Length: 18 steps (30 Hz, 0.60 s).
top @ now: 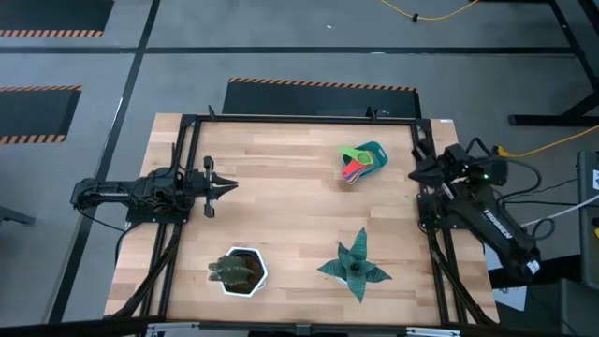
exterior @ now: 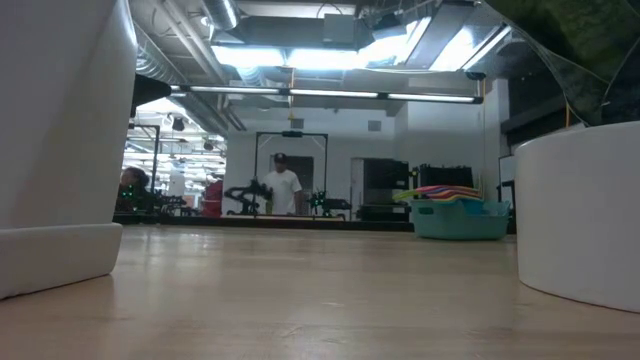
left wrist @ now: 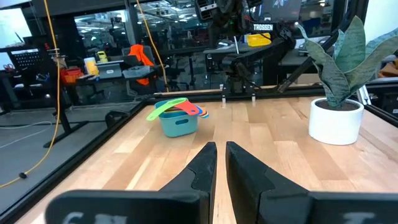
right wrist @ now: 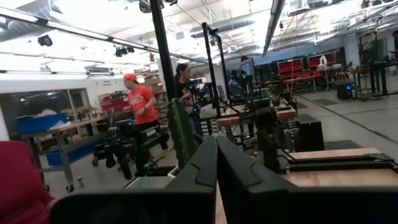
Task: Nest measuring cups in basket
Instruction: Return to Home Position
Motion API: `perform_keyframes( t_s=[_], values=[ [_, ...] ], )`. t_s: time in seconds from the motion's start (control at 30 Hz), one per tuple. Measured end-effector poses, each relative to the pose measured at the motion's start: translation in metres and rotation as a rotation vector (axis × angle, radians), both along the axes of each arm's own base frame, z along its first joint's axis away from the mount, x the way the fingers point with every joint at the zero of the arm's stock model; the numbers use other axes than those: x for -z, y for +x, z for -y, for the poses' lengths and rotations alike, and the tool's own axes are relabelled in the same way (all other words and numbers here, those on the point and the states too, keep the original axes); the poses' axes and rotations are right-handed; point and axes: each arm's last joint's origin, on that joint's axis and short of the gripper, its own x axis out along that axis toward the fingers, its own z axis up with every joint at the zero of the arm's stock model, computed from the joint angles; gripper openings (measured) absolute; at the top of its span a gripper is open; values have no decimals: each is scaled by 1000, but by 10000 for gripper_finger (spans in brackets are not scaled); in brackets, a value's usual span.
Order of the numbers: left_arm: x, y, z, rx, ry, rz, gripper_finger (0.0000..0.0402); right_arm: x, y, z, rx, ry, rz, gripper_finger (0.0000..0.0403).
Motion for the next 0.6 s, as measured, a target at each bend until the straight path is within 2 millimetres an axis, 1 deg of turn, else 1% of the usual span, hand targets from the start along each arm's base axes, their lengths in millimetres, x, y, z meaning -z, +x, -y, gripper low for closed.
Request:
perform_keyframes(
  t_s=[0.17,0.37,0.6],
  values=[
    [0,0,0,0,0,0,27,-1,-9,-9,-2,-31,-13,7],
    [0,0,0,0,0,0,27,3,-16,-17,27,-55,-36,7],
    [0,0,0,-4,0,1,27,9,-15,-12,67,-51,-66,7]
  ],
)
